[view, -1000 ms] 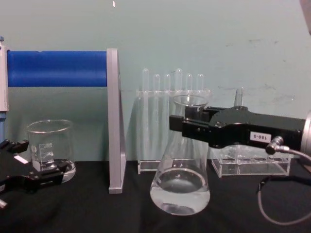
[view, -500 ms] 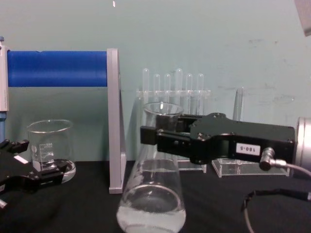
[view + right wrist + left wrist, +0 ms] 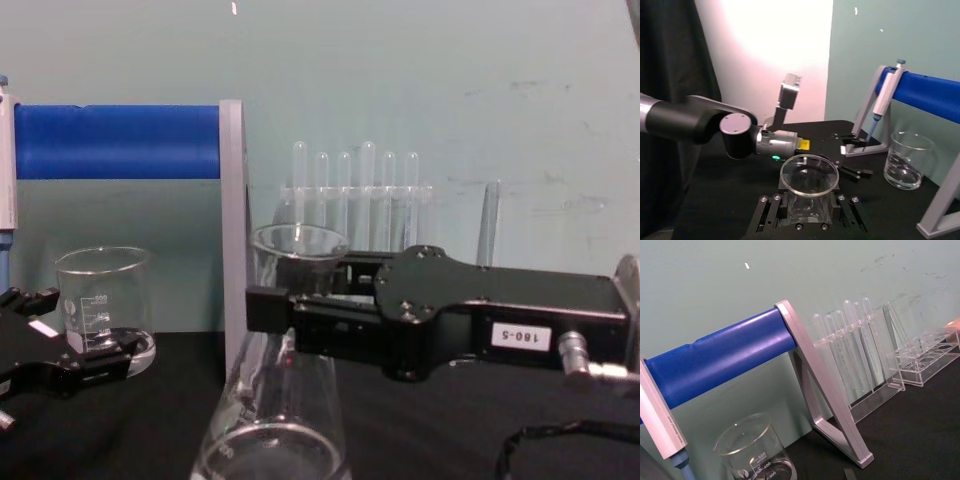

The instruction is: Grasp the erlenmeyer flask with one hand, shake it three times, then place it back.

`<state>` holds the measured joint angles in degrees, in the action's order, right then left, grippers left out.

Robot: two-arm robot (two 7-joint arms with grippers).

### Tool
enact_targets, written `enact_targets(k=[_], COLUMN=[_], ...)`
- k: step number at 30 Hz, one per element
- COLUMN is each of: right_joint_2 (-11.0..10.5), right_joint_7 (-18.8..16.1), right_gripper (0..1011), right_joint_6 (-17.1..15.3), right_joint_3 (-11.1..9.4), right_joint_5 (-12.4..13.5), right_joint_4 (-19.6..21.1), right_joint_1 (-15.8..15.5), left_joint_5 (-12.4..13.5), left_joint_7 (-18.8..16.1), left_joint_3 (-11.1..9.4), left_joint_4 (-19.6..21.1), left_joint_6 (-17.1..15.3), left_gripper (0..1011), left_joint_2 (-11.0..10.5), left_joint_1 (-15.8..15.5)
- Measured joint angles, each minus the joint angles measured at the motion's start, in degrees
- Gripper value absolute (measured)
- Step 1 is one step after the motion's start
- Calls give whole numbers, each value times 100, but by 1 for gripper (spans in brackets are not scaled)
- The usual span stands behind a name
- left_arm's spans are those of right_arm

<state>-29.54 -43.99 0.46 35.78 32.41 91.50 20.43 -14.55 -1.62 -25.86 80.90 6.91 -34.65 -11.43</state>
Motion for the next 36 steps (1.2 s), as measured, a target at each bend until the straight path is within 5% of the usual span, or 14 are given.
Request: enact_targets(k=[16, 25, 36], right_joint_2=[-96, 185, 669], right_joint_7=[55, 955, 2569], right_gripper=[449, 449, 449], right_joint_6=[69, 51, 125], right_joint_3=[179, -58, -518], right_joint_5=[91, -190, -988], right_joint_4=[37, -196, -562], right_joint_1=[63, 62, 3], left_joint_5=[0, 0, 0], left_joint_7=[0, 0, 0], left_joint_3=[0, 0, 0], left_joint_4=[0, 0, 0], left_joint_6=[0, 0, 0], left_gripper=[1001, 1000, 1001], left_joint_2=[0, 0, 0], left_joint_1=[0, 0, 0])
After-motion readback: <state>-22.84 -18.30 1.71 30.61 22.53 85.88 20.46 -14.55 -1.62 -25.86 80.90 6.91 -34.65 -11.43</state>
